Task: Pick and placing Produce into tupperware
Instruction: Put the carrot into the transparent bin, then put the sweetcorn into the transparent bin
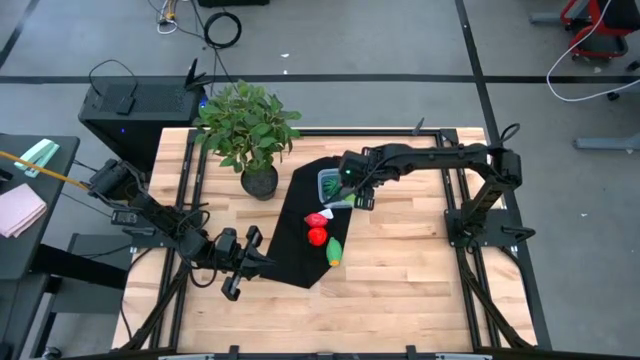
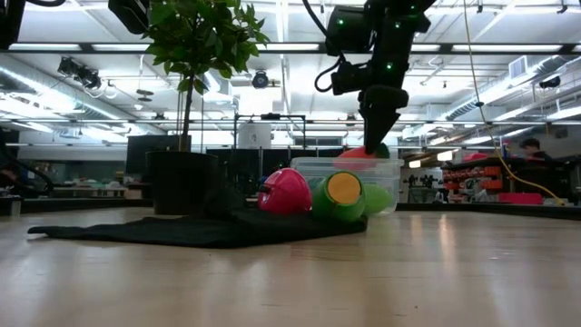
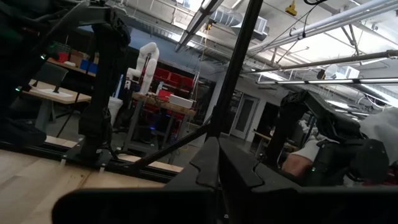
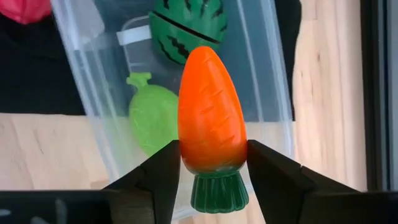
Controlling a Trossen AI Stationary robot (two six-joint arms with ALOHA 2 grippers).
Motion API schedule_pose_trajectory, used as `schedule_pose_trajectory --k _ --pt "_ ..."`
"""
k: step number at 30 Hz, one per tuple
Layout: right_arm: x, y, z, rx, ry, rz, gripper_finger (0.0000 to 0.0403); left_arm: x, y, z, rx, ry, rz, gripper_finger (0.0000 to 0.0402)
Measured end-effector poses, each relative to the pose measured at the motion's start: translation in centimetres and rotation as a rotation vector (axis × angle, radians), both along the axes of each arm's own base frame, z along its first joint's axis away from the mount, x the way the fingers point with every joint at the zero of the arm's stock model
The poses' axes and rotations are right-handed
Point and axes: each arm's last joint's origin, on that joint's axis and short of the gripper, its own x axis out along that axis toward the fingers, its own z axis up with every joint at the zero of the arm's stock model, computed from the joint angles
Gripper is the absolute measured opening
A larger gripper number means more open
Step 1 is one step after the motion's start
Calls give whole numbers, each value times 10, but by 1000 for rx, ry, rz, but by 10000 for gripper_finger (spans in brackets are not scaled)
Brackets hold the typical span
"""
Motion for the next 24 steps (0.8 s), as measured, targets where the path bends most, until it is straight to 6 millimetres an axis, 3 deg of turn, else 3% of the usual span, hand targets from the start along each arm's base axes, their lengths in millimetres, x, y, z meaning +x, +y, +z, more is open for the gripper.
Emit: schedule_pose_trajectory --k 15,20,24 --pt "2 7 0 11 -12 4 215 0 0 0 0 0 0 13" --pt "8 29 13 16 -66 54 208 0 0 0 0 0 0 15" --pt "18 56 35 22 -157 91 202 0 0 0 5 0 2 21"
